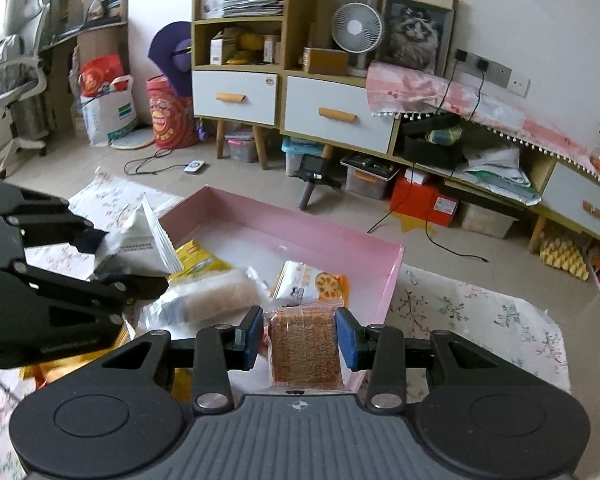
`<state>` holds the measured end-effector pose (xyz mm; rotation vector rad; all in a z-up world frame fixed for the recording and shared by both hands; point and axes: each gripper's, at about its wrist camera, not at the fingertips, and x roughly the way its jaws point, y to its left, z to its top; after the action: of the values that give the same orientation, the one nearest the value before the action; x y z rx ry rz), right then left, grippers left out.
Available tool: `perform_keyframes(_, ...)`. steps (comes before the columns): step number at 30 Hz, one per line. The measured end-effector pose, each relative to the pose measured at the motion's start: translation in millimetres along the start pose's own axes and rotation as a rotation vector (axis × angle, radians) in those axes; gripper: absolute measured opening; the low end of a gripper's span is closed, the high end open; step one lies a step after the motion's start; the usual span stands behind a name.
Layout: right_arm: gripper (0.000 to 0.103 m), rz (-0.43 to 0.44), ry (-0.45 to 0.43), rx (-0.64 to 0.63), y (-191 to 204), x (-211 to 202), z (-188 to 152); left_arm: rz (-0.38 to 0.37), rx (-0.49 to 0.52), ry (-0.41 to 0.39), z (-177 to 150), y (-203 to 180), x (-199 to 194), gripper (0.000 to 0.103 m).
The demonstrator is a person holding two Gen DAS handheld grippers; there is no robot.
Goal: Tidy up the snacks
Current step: 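Carry the white pouch and tan cracker toward the pink box, then open both grippers to drop the pouch and cracker into the pink box, then move both open grippers back over the snack pile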
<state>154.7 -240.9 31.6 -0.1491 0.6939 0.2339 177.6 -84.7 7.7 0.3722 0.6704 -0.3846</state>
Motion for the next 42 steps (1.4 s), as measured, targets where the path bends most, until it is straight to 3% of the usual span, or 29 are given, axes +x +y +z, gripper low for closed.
perform_keyframes(8,0.019,0.023,-0.005,0.045,-0.7,19.5,3.9,0.038,-0.034,0.02,-1.3,8.4,26.0,0.034)
perform_keyframes(12,0.024,0.022,-0.007,0.063,0.5,25.6,0.9,0.035,-0.037,0.01,-2.5,8.9,28.1,0.04)
perform_keyframes(13,0.029,0.018,-0.01,0.061,0.7,24.4,0.4,0.031,-0.036,0.017,-2.3,9.2,27.0,0.043)
perform_keyframes(14,0.038,0.014,-0.01,0.057,1.0,22.4,1.1,0.03,-0.035,0.015,-2.3,9.4,24.7,0.053)
perform_keyframes(15,0.041,0.006,-0.018,0.05,0.4,18.7,2.1,0.032,-0.031,0.009,-2.9,9.1,21.3,0.066)
perform_keyframes(17,0.047,-0.002,-0.033,0.042,0.1,8.9,4.4,0.042,-0.023,-0.004,-3.7,8.6,13.0,0.075)
perform_keyframes(24,0.054,-0.075,-0.012,-0.077,14.3,-19.4,4.0,0.055,0.02,0.031,-11.1,8.4,-23.0,0.083)
perform_keyframes(31,0.055,-0.077,0.028,-0.191,40.9,-52.3,-4.1,0.082,0.124,0.077,-30.1,-8.9,-61.3,0.084)
perform_keyframes(42,0.055,-0.065,0.075,-0.249,67.6,-80.2,-34.9,0.037,0.113,0.109,-63.6,-23.0,-98.0,0.084)
